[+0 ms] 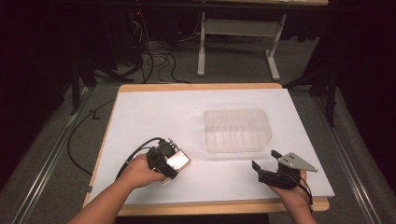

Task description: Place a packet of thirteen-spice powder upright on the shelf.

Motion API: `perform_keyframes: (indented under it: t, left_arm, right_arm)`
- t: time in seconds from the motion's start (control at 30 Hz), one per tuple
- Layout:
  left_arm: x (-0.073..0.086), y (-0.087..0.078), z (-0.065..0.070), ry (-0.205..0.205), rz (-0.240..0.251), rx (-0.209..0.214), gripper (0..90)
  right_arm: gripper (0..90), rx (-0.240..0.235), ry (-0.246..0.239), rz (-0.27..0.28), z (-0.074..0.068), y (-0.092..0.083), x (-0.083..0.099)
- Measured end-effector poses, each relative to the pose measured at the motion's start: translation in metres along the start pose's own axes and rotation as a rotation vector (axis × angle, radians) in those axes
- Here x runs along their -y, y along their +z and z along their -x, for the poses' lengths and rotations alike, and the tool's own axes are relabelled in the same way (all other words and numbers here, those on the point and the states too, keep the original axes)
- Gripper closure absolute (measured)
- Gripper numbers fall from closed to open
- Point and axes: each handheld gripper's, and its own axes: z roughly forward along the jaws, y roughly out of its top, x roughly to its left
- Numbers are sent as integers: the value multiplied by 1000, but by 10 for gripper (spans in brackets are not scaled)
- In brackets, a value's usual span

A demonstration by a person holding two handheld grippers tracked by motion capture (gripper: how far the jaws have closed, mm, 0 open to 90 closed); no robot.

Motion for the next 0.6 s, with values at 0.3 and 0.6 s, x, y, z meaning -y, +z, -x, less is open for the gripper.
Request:
perform_keyframes:
  t: [0.3,0.6]
  left_arm:
    - [-16,-15,-24,501,-456,-16,278]
    - [-16,-14,-24,491,-456,-15,321]
  right_arm:
    - [151,-1,2,4,1,0,0]
    - [152,3,5,-3,0,0,0]
